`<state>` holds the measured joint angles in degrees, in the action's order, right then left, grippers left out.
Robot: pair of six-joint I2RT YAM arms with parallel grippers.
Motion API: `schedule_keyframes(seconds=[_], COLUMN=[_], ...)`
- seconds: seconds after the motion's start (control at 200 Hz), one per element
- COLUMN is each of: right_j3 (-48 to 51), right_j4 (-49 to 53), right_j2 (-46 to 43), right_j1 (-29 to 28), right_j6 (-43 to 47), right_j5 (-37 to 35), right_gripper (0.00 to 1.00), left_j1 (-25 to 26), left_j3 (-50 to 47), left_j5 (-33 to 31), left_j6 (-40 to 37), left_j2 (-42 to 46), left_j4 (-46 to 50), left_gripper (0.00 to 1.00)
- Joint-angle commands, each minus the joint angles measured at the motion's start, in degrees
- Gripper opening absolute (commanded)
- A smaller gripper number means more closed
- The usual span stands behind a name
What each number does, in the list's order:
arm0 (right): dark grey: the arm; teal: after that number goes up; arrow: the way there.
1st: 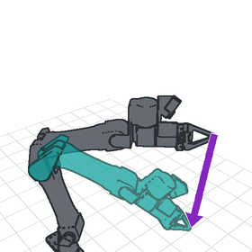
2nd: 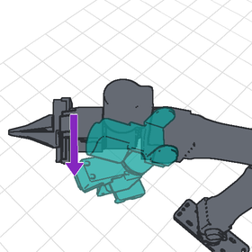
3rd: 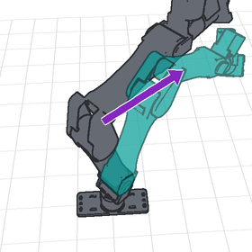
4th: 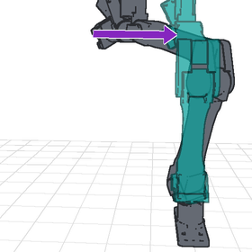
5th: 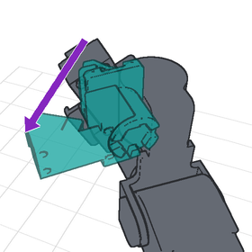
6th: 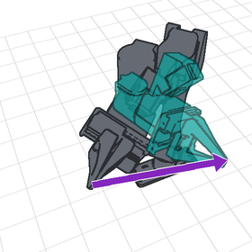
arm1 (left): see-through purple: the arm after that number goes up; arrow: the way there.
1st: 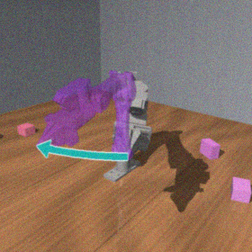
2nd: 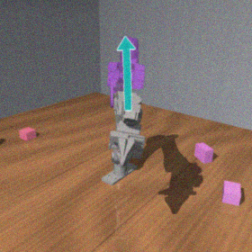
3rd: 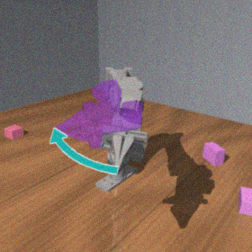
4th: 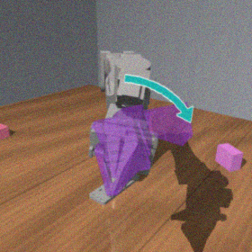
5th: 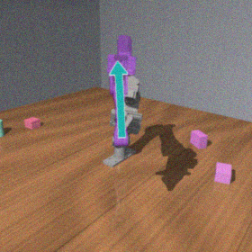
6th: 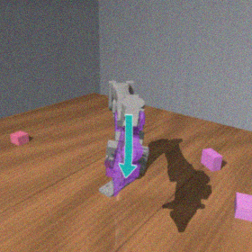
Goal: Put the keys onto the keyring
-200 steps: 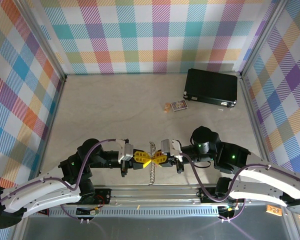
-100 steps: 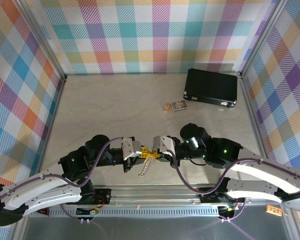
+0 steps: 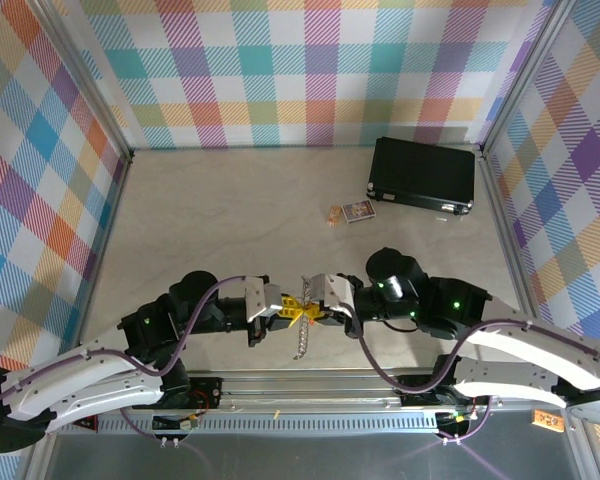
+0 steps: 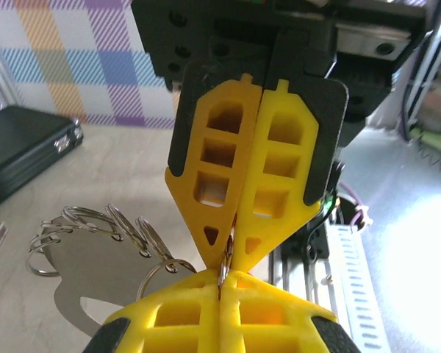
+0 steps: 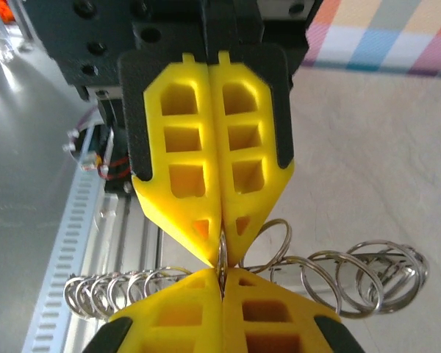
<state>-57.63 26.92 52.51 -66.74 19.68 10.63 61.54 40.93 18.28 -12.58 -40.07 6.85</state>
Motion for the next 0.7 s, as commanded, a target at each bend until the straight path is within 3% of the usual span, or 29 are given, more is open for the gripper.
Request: schedule_keyframes(seconds=[0.0,0.35,0.43,0.535,0.695], right_j3=[2.2,3.1,3.3,3.0,1.3], right_j4=[-5.8,-7.3,-7.6,-6.8,-3.6], right_j2=[-2.4,-4.7,-5.2,-5.0,-3.0], right_j1=[-0.8,-0.8,-0.8,-0.8,-0.8], right_j6=[-1.7,-2.8,-2.7,-2.3,-0.8], right_j5=[7.8,10.5,9.8,8.0,3.7], right_gripper=[0.1,0.12,0.08,0.0,0.0], left_j1=[0.1,0.1,0.1,0.1,0.1], left_j3=[-1.5,-6.2,-6.9,-7.1,-5.7], left_j5=[2.2,5.9,6.1,5.9,2.2], left_j6=[3.7,10.1,10.7,10.9,7.8], left_j2=[2.2,3.8,3.6,3.3,3.7], left_j4=[-9.8,-22.5,-24.0,-23.5,-16.6], left_gripper=[0.0,0.0,0.0,0.0,0.0])
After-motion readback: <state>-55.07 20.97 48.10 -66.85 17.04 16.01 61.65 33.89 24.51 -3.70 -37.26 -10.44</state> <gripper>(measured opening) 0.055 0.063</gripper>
